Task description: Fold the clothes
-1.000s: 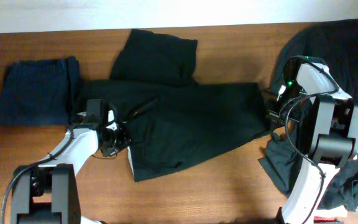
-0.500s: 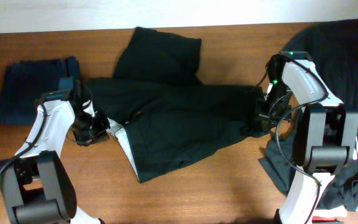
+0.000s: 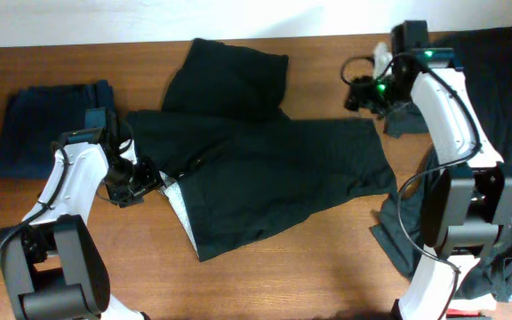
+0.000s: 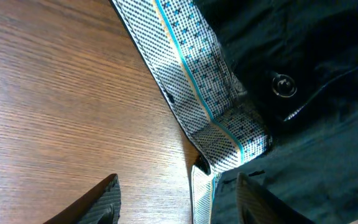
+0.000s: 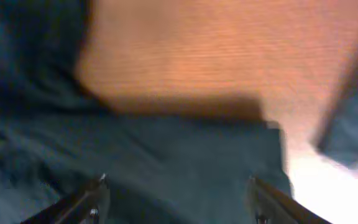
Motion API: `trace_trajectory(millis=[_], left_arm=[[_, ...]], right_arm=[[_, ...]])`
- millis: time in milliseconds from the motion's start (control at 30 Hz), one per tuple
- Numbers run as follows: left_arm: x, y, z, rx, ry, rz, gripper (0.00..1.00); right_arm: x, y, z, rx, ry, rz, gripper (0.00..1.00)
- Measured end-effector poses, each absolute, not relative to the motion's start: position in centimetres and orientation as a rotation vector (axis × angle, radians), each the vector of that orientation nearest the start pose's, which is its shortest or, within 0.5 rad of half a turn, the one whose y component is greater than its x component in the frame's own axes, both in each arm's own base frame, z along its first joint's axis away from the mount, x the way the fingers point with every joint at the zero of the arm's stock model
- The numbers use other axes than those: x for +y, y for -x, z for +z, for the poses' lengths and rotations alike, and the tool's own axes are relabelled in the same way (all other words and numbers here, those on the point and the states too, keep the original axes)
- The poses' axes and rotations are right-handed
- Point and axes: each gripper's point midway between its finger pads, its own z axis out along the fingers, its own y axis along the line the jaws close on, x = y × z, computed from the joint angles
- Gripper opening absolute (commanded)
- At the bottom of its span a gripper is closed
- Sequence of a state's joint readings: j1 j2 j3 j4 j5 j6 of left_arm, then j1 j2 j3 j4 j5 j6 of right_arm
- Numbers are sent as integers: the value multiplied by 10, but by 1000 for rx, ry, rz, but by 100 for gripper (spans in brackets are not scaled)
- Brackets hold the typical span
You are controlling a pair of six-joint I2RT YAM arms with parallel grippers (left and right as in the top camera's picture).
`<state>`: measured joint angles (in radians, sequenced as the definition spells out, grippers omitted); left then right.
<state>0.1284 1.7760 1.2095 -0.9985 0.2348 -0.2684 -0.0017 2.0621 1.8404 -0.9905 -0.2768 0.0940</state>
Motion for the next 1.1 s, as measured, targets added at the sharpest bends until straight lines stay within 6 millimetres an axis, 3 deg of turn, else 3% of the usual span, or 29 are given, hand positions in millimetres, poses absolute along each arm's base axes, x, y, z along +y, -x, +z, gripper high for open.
trace_trajectory(millis=[100, 200, 333, 433, 500, 567, 633, 733, 867, 900, 967, 1000, 1033, 1100], left_arm=[[1, -318, 50, 3066, 614, -369, 62], [0, -320, 50, 3057, 607, -369, 62], [-7, -322, 50, 3059, 570, -370, 63], [-9, -322, 50, 3060, 560, -370, 63], [-9, -322, 50, 3061, 561, -370, 63], [-9, -322, 50, 3060, 561, -369, 63], [-9, -322, 50, 3060, 560, -370, 63], [-9, -323, 50, 3059, 559, -369, 63], [-9, -324, 50, 3055, 559, -370, 63], [-8, -327, 50, 3043, 554, -371, 63], [-7, -338, 51, 2998, 537, -370, 63], [-7, -343, 51, 2975, 529, -373, 63], [-6, -348, 52, 2956, 522, -371, 63], [-6, -351, 52, 2947, 518, -371, 69]], right_arm=[[103, -525, 131, 2578, 149, 495, 77], [151, -556, 104, 2475, 247, 521, 78], [185, -587, 62, 2388, 229, 545, 78], [190, -604, 36, 2348, 172, 554, 78], [191, -607, 20, 2347, 148, 554, 65], [193, -612, 19, 2325, 137, 559, 27], [200, -612, 16, 2316, 150, 553, 4], [208, -611, 12, 2315, 143, 539, 4], [181, -614, 8, 2351, 75, 459, 4], [156, -615, 9, 2381, 19, 406, 4], [72, -610, 17, 2457, -158, 277, 8], [35, -598, 20, 2510, -243, 226, 50], [7, -585, 24, 2554, -311, 193, 56], [-28, -556, 26, 2654, -415, 177, 58]])
